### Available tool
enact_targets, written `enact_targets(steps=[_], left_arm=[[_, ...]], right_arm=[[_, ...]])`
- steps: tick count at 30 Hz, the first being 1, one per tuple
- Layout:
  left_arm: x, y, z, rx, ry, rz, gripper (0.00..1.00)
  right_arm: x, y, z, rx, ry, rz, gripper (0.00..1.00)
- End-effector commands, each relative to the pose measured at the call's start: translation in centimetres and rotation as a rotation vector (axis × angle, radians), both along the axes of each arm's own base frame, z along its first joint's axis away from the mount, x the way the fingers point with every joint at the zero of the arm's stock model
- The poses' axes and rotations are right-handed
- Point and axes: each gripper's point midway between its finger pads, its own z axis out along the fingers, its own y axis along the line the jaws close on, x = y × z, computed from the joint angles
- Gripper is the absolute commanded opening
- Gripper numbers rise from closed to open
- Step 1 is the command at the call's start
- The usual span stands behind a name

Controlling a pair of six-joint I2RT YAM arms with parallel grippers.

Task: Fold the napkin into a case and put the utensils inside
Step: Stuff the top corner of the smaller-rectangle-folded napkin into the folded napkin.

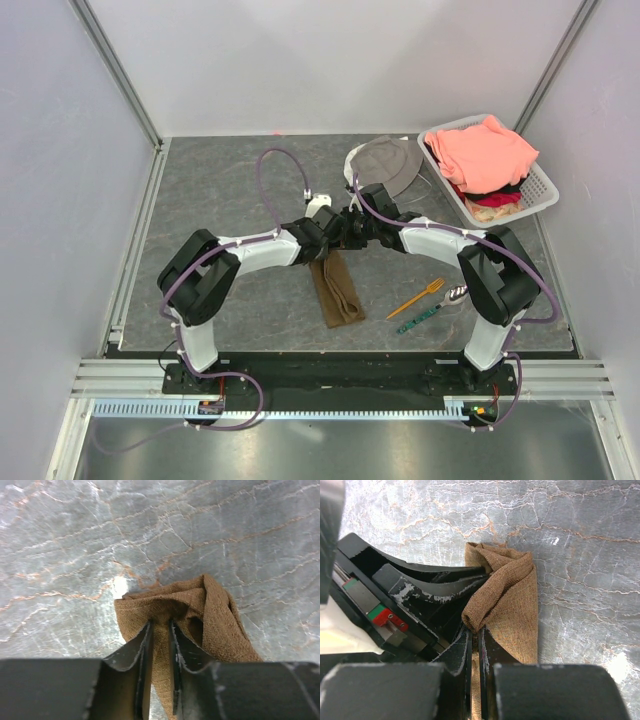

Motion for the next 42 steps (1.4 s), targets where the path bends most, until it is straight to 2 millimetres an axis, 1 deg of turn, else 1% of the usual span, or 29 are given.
enact_targets(steps=[1, 4, 6, 9, 12, 13, 15, 16, 17, 18, 19, 20, 22, 24, 26, 27, 30, 31, 32, 33, 35, 36, 37, 39, 42], left_arm=[[1.7, 0.3, 1.4, 0.087, -0.081, 0.015, 0.22], [1.8, 0.2, 1.4, 0.104, -0.091, 0.019, 0.17], [2.0, 0.2, 1.6, 0.105, -0.096, 0.018, 0.10], [1.8, 0.0, 2.8, 0.075, -0.108, 0.016, 0.02], [1.1, -0.5, 4.2, -0.010, -0.092, -0.005, 0.02], [0.6, -0.7, 4.6, -0.063, -0.074, -0.008, 0.02], [0.2, -0.6, 4.7, -0.109, -0.053, 0.001, 0.02], [-0.8, -1.1, 4.1, -0.160, -0.003, -0.018, 0.02], [-0.9, -1.4, 4.5, -0.205, 0.006, -0.027, 0.02], [-1.0, -1.2, 4.5, -0.238, 0.025, -0.020, 0.02], [-1.8, -1.5, 4.1, -0.277, 0.059, -0.028, 0.02], [-1.7, -1.7, 4.8, -0.309, 0.045, -0.035, 0.02], [-2.2, -1.7, 4.5, -0.331, 0.065, -0.039, 0.02], [-2.3, -1.7, 4.5, -0.342, 0.072, -0.035, 0.02], [-2.3, -1.6, 4.5, -0.344, 0.074, -0.028, 0.02], [-2.4, -1.3, 4.4, -0.339, 0.081, -0.020, 0.02], [-2.4, -0.7, 4.4, -0.344, 0.084, 0.003, 0.02], [-2.5, -0.5, 4.3, -0.342, 0.085, 0.007, 0.02], [-2.6, -0.5, 4.3, -0.346, 0.086, 0.008, 0.02], [-2.7, -0.4, 4.2, -0.346, 0.089, 0.010, 0.02], [-2.8, -0.4, 4.4, -0.352, 0.087, 0.009, 0.02], [-2.9, -0.3, 4.2, -0.352, 0.092, 0.013, 0.02], [-2.9, -0.4, 4.2, -0.354, 0.092, 0.013, 0.02], [-3.0, -0.4, 4.1, -0.355, 0.098, 0.013, 0.02], [-3.2, -0.3, 3.8, -0.352, 0.103, 0.015, 0.02]], right_arm=[[0.4, 0.7, 0.6, 0.029, -0.018, 0.011, 0.00], [0.3, 0.8, 0.5, 0.029, -0.017, 0.016, 0.00], [0.3, 0.8, 0.4, 0.027, -0.015, 0.016, 0.00], [0.2, 0.9, 0.3, 0.022, -0.019, 0.021, 0.00], [0.3, 1.0, 0.4, 0.017, -0.028, 0.026, 0.00], [0.2, 1.1, 0.5, 0.019, -0.027, 0.027, 0.00], [0.2, 1.5, 0.4, 0.020, -0.026, 0.032, 0.00], [0.0, 1.7, 0.4, 0.019, -0.023, 0.037, 0.00], [0.0, 1.8, 0.2, 0.019, -0.017, 0.034, 0.00], [-0.1, 2.1, 0.1, 0.022, -0.017, 0.038, 0.00], [-0.1, 2.1, -0.1, 0.018, -0.011, 0.035, 0.00], [-0.3, 2.3, -0.6, 0.013, 0.001, 0.038, 0.00], [-0.2, 3.1, -0.4, 0.039, -0.008, 0.042, 0.00], [-0.4, 4.2, -0.9, 0.049, -0.002, 0.056, 0.00], [-0.6, 5.3, -1.8, 0.047, 0.017, 0.086, 0.00], [-0.6, 5.3, -2.1, 0.040, 0.019, 0.089, 0.00], [-0.2, 4.2, -2.0, -0.013, -0.021, 0.072, 0.04], [-0.1, 4.0, -1.3, -0.021, -0.052, 0.081, 0.09], [-0.3, 3.5, -1.4, -0.041, -0.040, 0.084, 0.12], [-0.3, 3.4, -1.2, -0.044, -0.040, 0.091, 0.18], [-0.4, 3.0, -0.6, -0.047, -0.051, 0.099, 0.26], [-0.4, 2.9, -0.4, -0.049, -0.056, 0.100, 0.34], [-0.5, 2.8, 0.0, -0.045, -0.064, 0.102, 0.38], [-0.6, 2.8, 0.4, -0.043, -0.069, 0.103, 0.41], [-0.6, 2.8, 1.4, -0.034, -0.085, 0.107, 0.43]])
